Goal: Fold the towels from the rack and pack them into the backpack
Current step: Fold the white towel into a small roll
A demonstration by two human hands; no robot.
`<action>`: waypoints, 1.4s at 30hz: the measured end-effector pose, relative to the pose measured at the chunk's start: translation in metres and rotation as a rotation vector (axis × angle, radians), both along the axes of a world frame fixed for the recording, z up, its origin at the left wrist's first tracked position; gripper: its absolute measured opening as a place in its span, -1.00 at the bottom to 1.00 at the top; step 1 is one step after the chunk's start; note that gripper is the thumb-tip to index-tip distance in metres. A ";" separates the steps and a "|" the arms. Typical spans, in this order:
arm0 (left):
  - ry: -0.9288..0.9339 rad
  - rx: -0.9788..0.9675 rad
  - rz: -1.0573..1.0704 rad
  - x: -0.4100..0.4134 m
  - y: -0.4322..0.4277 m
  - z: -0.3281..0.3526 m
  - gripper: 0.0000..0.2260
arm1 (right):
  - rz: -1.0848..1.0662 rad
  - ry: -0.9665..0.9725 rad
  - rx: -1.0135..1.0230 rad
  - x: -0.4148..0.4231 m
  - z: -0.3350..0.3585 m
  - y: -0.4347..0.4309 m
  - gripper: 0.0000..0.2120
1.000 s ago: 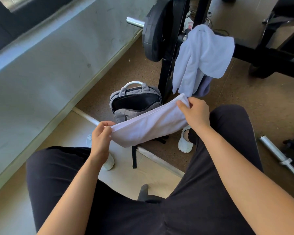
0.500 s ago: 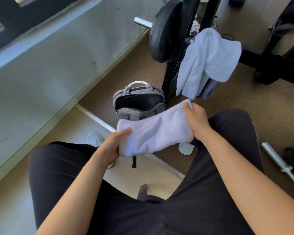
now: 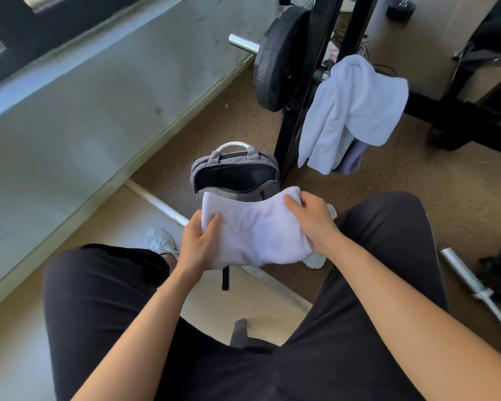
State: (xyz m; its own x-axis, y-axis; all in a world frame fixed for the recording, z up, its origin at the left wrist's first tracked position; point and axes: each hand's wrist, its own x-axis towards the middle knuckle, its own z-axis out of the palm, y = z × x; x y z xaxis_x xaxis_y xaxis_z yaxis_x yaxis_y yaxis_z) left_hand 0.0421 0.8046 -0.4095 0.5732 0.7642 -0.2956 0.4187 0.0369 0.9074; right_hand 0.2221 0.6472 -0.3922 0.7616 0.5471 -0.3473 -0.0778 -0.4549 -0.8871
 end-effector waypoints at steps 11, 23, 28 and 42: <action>-0.204 -0.147 -0.283 0.009 -0.034 0.008 -0.71 | 0.221 0.289 0.185 -0.037 -0.003 0.016 -0.62; -0.306 -0.371 -0.031 0.006 -0.016 0.019 -0.73 | 0.151 0.365 0.248 -0.022 -0.005 0.010 -0.54; -0.168 -0.357 0.219 0.000 -0.002 0.004 -0.49 | 0.024 0.756 0.507 -0.013 0.011 0.005 -0.61; -0.423 -0.540 -0.099 0.001 -0.001 0.006 -0.50 | 0.219 0.778 0.392 -0.012 -0.001 0.002 -0.36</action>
